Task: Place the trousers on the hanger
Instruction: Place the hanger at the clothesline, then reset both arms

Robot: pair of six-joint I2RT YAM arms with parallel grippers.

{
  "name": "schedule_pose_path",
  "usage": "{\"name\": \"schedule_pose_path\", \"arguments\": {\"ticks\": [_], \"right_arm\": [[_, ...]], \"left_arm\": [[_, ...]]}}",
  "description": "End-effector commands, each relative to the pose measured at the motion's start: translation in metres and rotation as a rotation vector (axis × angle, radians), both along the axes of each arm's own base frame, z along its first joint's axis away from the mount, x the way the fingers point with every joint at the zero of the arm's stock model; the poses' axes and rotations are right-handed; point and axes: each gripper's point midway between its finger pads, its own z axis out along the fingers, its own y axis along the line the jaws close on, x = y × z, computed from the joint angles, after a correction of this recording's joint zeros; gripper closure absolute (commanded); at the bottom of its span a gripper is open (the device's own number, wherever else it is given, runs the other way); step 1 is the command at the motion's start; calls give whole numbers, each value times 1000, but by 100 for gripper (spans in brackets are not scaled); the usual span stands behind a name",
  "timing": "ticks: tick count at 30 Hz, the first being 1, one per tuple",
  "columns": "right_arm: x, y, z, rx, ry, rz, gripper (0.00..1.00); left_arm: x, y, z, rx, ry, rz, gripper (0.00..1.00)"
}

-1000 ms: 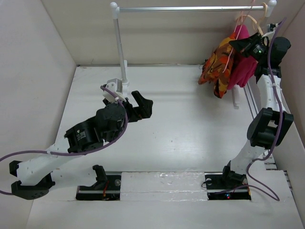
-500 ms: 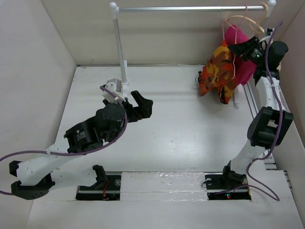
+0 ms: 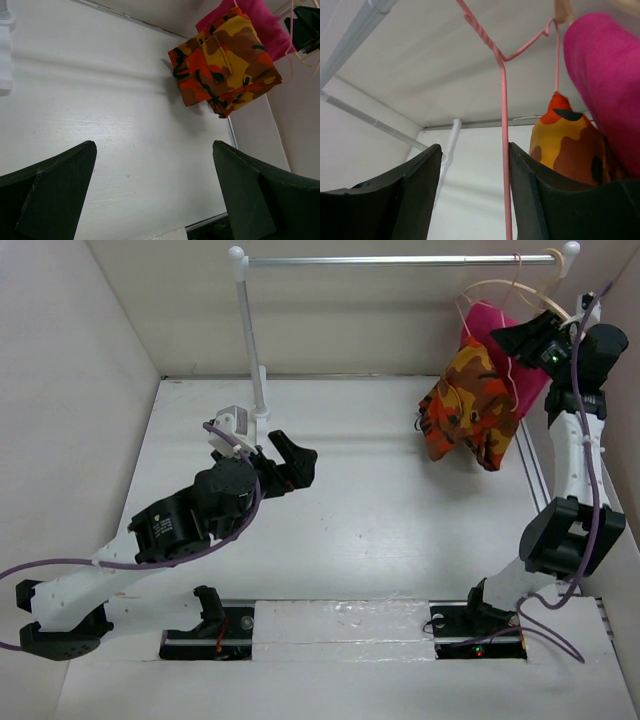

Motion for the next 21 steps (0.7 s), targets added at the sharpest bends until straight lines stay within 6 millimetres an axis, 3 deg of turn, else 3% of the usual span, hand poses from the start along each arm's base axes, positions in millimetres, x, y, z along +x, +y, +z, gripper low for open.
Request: {"name": "schedule_pose_path", "arguments": {"ticks": [1, 3, 4, 8, 13, 15, 17, 19, 20, 21], "right_arm": [[-53, -29, 79, -256, -162, -240, 38], [-57, -37, 68, -266, -90, -292, 33], [-63, -45, 73, -292, -86, -329, 30], [-83, -60, 75, -389, -62, -437, 7], [-98, -61, 64, -441, -40, -440, 5], [-113, -47, 62, -448, -68, -397, 8], [-124, -14, 62, -452, -131, -305, 12], [-144, 15, 42, -466, -132, -250, 15], [-153, 41, 37, -470, -151, -191, 17], [-168, 53, 16, -474, -134, -161, 18]], "left_arm": [[2, 1, 3, -14, -5, 12, 1], [0, -3, 3, -15, -7, -12, 1], [0, -6, 6, -23, -16, -23, 1], [-1, -11, 4, -30, -17, -47, 1], [-2, -15, 7, -30, -26, -66, 1], [-2, -15, 8, -29, -31, -66, 1], [-2, -13, 6, -27, -30, -61, 1], [-1, -12, 3, -22, -29, -58, 1], [-1, -11, 1, -22, -26, -52, 1], [-1, -7, -3, -14, -19, -35, 1]]}}
